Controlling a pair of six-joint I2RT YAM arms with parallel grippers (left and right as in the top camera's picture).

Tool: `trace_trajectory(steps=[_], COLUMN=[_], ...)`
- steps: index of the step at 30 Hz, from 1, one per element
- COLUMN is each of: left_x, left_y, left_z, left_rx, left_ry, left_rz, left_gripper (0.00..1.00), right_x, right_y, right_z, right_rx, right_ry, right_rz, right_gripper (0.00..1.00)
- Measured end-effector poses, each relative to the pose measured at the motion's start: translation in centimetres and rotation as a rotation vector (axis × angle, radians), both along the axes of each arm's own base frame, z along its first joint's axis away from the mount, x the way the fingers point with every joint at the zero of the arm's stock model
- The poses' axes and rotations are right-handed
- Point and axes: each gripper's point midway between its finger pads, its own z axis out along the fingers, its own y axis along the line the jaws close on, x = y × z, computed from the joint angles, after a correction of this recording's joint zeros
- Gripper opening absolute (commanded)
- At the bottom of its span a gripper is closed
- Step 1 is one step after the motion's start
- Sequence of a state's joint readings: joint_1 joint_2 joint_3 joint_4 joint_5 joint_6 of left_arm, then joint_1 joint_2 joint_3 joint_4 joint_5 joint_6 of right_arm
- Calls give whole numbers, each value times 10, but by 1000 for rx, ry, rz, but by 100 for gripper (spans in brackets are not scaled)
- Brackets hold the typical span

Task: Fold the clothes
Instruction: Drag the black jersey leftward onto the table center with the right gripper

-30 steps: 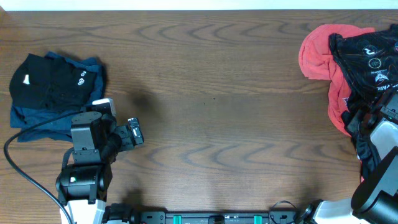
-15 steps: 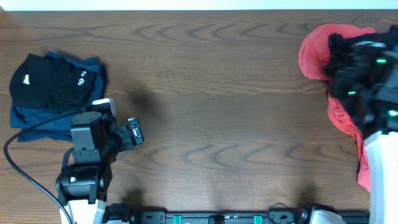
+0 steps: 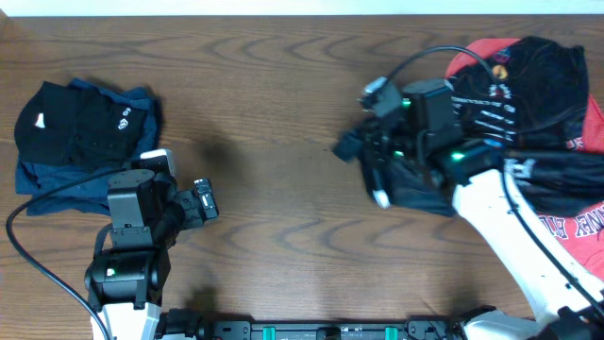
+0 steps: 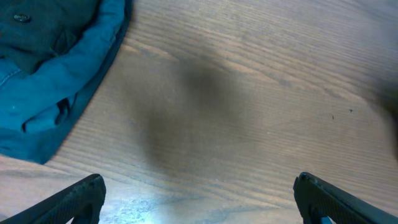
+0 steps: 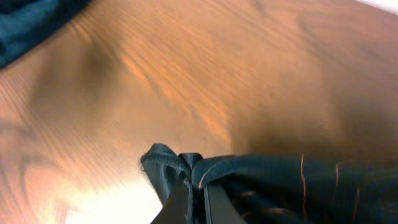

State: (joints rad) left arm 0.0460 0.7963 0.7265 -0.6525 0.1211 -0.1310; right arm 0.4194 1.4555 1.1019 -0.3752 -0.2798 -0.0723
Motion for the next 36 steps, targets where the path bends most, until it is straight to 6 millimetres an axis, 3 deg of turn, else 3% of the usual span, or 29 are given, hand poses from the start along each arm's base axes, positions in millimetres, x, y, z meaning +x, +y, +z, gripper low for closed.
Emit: trace_trajectory(steps=[5, 10, 11, 15, 17, 21, 25, 29, 36], left_x=[0, 0, 0, 1, 1, 7, 20, 37, 49], left_y=[0, 0, 0, 0, 0, -3, -14, -31, -86], left_z=[0, 0, 0, 1, 2, 5, 6, -6, -62], left_rx=[0, 0, 0, 0, 0, -13, -57, -98, -162], left_ry=[1, 0, 0, -6, -8, -30, -47, -23, 160], left_rz=[0, 0, 0, 0, 0, -13, -60, -127, -253], left_gripper=[98, 98, 98, 98, 98, 98, 98, 98, 98], right_x=[18, 29, 31, 55, 71, 95, 101, 76, 28], right_y=[46, 89, 95, 102, 95, 61, 6, -67, -154], right_z=[4, -21, -26, -27, -20, -10, -10, 11, 34], right_rx=[50, 75, 81, 104, 105, 54, -52, -144, -192], right_ry=[-130, -176, -187, -274, -327, -386, -334, -229, -103], right_rz=[81, 149, 156, 94, 9, -181, -333, -482, -679], right_gripper=[1, 1, 4, 47, 52, 59, 59, 69, 72])
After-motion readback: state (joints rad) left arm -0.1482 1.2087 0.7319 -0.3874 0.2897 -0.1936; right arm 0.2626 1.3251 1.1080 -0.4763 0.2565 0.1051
